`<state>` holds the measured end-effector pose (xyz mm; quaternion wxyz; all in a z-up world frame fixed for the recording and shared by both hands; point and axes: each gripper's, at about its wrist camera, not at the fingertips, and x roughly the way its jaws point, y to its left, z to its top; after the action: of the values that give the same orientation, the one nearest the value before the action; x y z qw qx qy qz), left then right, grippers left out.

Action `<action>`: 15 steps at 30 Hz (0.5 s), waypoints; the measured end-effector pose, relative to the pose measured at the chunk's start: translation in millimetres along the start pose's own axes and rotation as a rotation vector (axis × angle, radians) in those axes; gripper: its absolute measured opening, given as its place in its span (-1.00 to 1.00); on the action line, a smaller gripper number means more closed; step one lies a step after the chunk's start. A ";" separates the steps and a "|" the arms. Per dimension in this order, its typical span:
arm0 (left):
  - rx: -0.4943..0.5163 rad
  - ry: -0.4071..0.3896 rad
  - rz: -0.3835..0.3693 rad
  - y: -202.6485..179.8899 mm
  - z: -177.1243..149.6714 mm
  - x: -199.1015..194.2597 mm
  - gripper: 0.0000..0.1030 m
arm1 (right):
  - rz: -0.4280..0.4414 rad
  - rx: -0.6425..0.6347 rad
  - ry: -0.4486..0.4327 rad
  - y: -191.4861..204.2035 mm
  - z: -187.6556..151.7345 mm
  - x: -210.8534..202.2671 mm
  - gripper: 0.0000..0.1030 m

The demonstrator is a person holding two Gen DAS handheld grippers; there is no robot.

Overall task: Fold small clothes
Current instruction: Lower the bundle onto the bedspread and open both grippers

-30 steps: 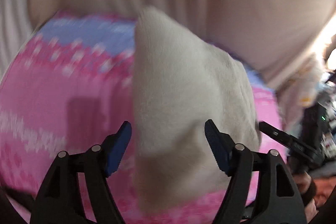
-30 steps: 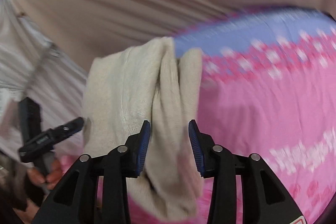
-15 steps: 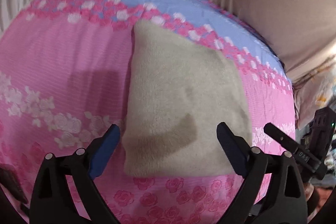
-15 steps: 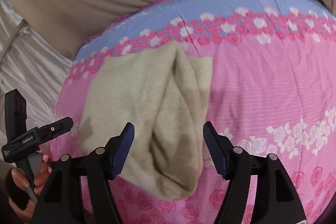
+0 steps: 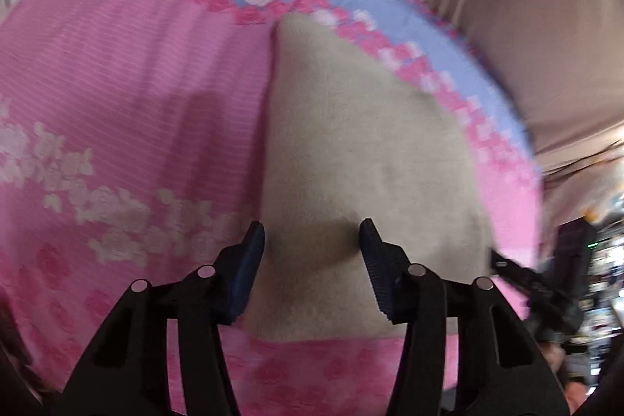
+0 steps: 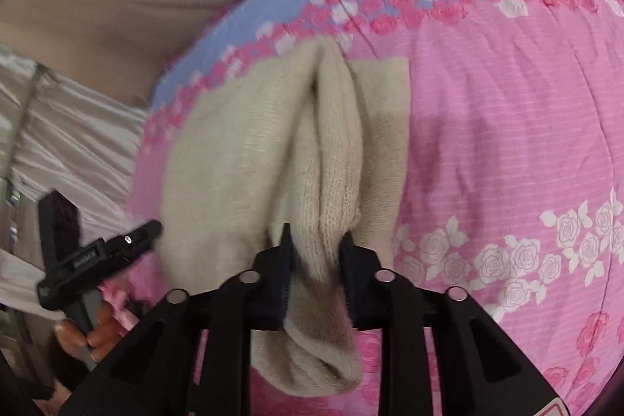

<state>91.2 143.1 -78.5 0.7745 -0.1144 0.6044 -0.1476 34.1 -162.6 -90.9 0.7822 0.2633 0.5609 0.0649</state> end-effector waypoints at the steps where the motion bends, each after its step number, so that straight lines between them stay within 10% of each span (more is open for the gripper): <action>1: 0.005 0.007 0.020 0.4 -1.3 2.9 0.05 | -0.089 -0.027 0.005 2.4 -1.5 4.3 -0.55; 7: 0.118 -0.116 0.132 -35.9 -9.7 -40.7 0.26 | -0.169 -0.245 -0.186 63.6 -17.8 -53.4 -0.83; 15: 0.188 -0.091 0.146 -68.9 -14.0 -37.0 0.27 | -0.157 -0.178 -0.007 52.0 -9.9 9.8 -0.90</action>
<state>63.1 92.6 -24.0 0.8170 -0.0036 0.5591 -0.1413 38.8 -111.0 -76.2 0.8071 0.1483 0.5691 0.0524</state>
